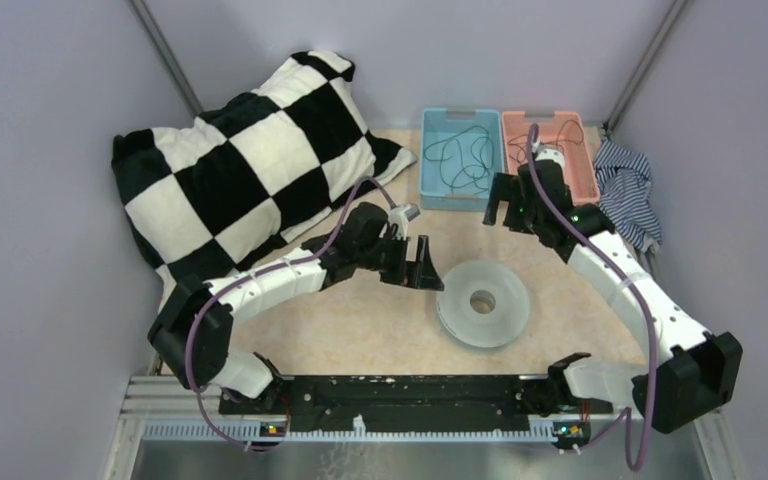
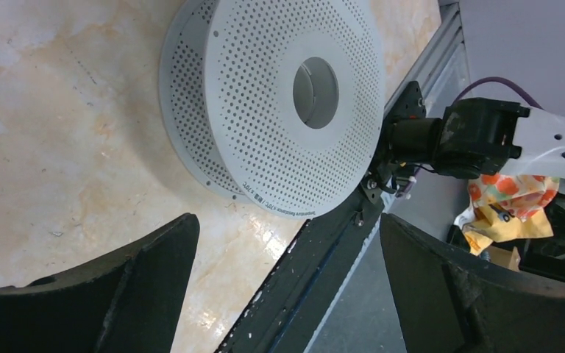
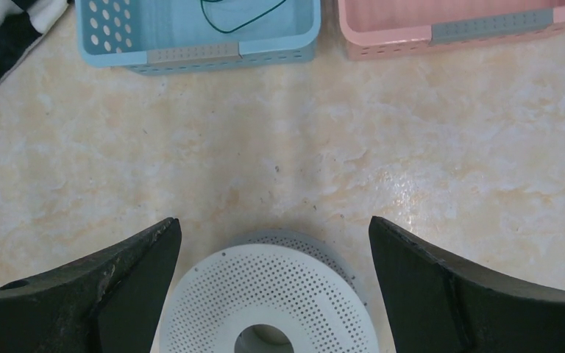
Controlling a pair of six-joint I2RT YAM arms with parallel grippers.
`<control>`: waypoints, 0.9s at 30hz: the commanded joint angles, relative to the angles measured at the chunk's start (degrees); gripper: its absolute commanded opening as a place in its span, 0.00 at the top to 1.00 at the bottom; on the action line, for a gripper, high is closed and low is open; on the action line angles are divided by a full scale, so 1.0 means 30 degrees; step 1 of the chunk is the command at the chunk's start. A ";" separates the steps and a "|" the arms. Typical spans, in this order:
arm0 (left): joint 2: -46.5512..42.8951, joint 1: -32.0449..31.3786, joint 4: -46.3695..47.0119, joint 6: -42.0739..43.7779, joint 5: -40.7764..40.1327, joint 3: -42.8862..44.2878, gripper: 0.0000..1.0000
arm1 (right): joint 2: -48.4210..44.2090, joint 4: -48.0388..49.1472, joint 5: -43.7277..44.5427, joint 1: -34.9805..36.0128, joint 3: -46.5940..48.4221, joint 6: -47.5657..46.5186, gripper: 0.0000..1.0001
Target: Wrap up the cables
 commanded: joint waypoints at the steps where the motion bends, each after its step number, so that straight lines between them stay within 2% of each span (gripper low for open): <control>1: -0.0570 0.1653 0.3819 -0.2395 0.2262 -0.2212 0.01 | 0.2104 0.0729 -0.0855 -0.0018 0.2611 -0.1850 0.01; 4: -0.1225 0.3823 0.7105 -0.4305 0.4313 -0.4321 0.01 | 0.3825 0.0770 -0.0648 -0.0021 0.4476 -0.2497 0.01; 8: -0.2058 0.4363 0.4094 -0.2455 0.3236 -0.3264 0.01 | 0.6590 0.0773 -0.0547 -0.0007 0.6848 -0.3193 0.02; 10: -0.2286 0.4383 0.2511 -0.1917 0.2855 -0.2516 0.01 | 0.8166 0.0792 -0.0727 -0.0023 0.8177 -0.3438 0.08; 14: -0.3579 0.4439 0.1754 -0.2031 0.2619 -0.1405 0.01 | 1.1669 0.0664 -0.0764 -0.0112 1.1419 -0.3964 0.29; 17: -0.5068 0.4430 0.1251 -0.1463 0.0985 -0.0683 0.01 | 1.4361 0.0357 -0.1976 -0.0655 1.4138 -0.3866 0.43; 18: -0.5512 0.4445 0.0948 -0.1174 0.0282 -0.0429 0.01 | 1.5349 0.0174 -0.2272 -0.0782 1.5203 -0.3789 0.45; 23: -0.7417 0.4434 -0.1193 -0.0158 -0.3876 0.0953 0.01 | 2.0486 -0.1715 -0.2356 -0.1305 2.1576 -0.3609 0.47; 27: -0.8001 0.4464 -0.1773 0.0305 -0.5011 0.1623 0.01 | 2.3781 -0.2529 -0.2430 -0.1943 2.5404 -0.3103 0.48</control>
